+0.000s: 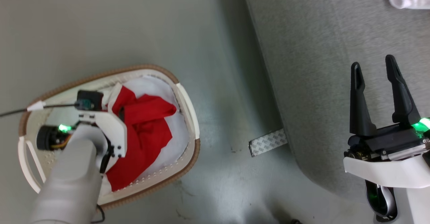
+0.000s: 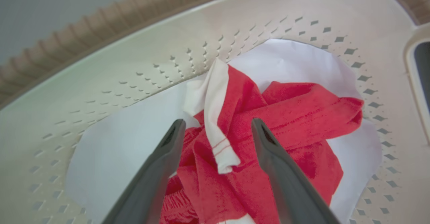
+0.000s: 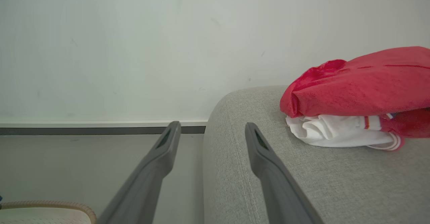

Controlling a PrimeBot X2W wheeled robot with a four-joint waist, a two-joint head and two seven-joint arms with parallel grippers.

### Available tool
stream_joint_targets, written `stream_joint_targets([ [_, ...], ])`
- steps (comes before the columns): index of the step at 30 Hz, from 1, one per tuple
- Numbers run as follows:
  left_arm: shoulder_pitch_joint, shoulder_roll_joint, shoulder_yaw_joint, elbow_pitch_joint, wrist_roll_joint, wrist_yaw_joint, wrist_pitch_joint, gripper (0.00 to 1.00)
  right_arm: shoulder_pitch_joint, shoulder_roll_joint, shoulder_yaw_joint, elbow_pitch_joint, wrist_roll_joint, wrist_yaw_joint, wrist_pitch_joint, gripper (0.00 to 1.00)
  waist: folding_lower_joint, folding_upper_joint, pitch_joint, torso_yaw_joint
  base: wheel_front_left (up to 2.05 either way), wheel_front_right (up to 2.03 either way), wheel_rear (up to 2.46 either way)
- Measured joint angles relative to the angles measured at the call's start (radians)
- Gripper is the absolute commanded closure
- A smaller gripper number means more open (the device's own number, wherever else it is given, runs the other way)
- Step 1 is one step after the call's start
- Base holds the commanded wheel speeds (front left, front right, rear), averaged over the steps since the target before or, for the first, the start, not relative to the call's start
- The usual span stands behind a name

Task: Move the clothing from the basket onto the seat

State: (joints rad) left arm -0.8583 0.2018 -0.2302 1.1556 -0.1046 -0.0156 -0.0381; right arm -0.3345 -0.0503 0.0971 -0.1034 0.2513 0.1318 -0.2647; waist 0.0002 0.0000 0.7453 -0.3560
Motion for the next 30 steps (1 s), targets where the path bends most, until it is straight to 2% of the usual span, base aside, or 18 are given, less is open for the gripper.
stream_joint_targets([
  [9, -0.093, 0.0, -0.035, 0.063, 0.024, 0.002, -0.014, 0.0, -0.013, 0.0, -0.002, -0.009, 0.01, 0.0, 0.0, 0.0, 0.0, 0.0, 0.119, 0.023, 0.0, 0.0, 0.0],
  [10, -0.096, -0.001, -0.037, 0.068, 0.024, -0.002, -0.017, 0.22, -0.013, 0.0, -0.002, -0.009, 0.012, 0.0, 0.0, 0.0, -0.0001, 0.0, 0.124, 0.025, 0.0, 0.0, 0.0],
  [11, -0.098, -0.002, -0.039, 0.071, 0.024, -0.003, -0.027, 0.76, -0.013, 0.0, -0.003, -0.009, 0.012, 0.0, 0.0, 0.0, -0.0001, 0.0, 0.128, 0.027, 0.0, 0.0, 0.0],
  [12, -0.1, -0.005, -0.042, 0.074, 0.024, -0.006, -0.035, 1.0, -0.014, 0.0, -0.006, -0.007, 0.012, 0.0, 0.0, 0.0, -0.0001, 0.0, 0.129, 0.03, 0.0, 0.0, 0.0],
  [16, -0.098, -0.028, -0.05, 0.094, 0.019, -0.021, -0.045, 1.0, -0.018, 0.0, -0.015, 0.005, 0.008, 0.0, 0.0, 0.0, -0.0001, 0.0, 0.11, 0.039, 0.0, 0.0, 0.0],
  [21, -0.075, -0.071, -0.045, 0.1, -0.014, -0.042, -0.108, 1.0, -0.019, 0.0, -0.019, 0.026, -0.004, 0.0, 0.0, 0.0, -0.0001, 0.0, 0.06, 0.062, 0.0, 0.0, 0.0],
  [30, 0.052, -0.132, -0.036, 0.101, -0.087, -0.095, -0.194, 1.0, 0.037, 0.001, -0.028, 0.103, -0.041, 0.0, 0.0, 0.0, -0.0002, 0.0, -0.126, 0.122, 0.0, 0.0, 0.0],
])
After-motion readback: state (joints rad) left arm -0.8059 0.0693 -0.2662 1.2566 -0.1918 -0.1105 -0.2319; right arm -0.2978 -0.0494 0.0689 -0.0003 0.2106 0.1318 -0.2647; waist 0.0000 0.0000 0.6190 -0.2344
